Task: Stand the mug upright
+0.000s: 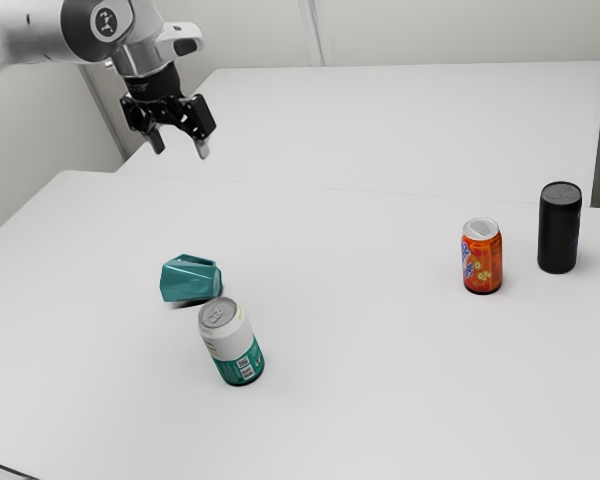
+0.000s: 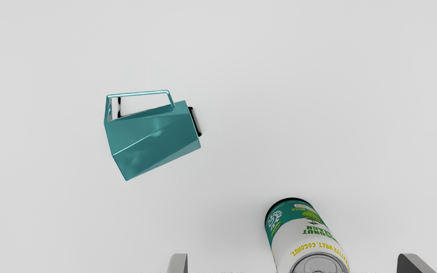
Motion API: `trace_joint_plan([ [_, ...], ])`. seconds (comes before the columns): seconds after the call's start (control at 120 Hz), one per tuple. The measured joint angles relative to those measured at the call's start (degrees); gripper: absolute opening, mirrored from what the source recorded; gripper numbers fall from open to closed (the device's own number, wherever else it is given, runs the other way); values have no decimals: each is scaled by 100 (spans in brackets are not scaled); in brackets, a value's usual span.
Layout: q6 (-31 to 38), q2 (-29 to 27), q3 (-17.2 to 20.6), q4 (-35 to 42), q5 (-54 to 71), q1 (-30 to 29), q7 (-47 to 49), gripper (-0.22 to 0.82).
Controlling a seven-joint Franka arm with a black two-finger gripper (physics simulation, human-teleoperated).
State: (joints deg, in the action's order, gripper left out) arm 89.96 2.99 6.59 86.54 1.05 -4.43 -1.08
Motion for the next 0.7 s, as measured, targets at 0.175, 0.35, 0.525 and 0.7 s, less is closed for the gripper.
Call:
trace_joint_plan([
  [0.175,-46,-10,0,9,-53,12,15,60],
  [0.35,-76,-20,1,107,-96,-2,36,60],
  [0.525,-110,-91,9,376,-208,-63,112,60],
  [0.7,109,-325,24,1056,-391,-159,11,60],
])
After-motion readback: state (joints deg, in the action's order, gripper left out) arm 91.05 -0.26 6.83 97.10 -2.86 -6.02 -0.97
